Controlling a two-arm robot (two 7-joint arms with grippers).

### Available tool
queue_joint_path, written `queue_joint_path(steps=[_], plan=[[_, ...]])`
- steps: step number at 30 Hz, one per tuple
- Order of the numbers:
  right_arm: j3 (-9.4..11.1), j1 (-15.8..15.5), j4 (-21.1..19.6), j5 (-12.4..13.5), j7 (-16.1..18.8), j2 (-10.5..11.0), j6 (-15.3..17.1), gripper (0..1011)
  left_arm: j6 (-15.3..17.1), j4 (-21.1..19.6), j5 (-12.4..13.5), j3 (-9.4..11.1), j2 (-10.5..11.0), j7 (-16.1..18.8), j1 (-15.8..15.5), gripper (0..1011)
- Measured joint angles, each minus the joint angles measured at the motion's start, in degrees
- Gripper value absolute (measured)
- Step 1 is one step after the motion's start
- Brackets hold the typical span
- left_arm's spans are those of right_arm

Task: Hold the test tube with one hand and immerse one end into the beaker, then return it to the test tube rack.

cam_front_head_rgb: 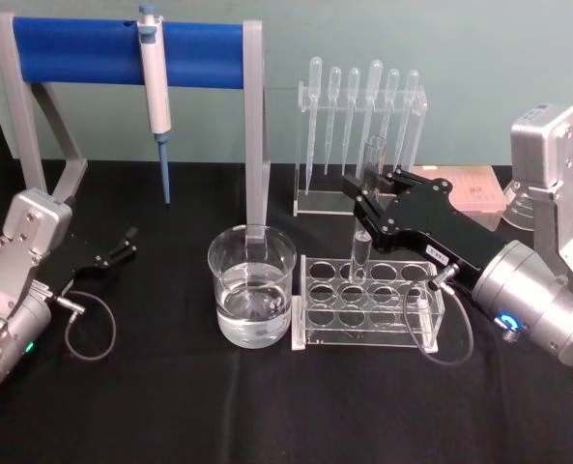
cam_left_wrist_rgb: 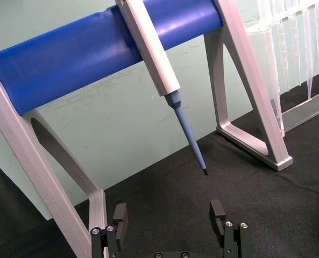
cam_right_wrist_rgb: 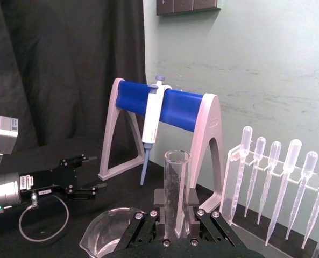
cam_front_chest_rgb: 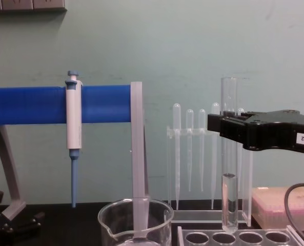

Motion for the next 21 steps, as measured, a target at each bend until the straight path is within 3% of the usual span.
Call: queue_joint_path(steps=[21], plan=[[0.0, 0.0, 0.0, 0.0, 0.0, 0.0, 0.0, 227, 0.0, 0.0, 0.0, 0.0, 0.0, 0.0, 0.0, 1000]])
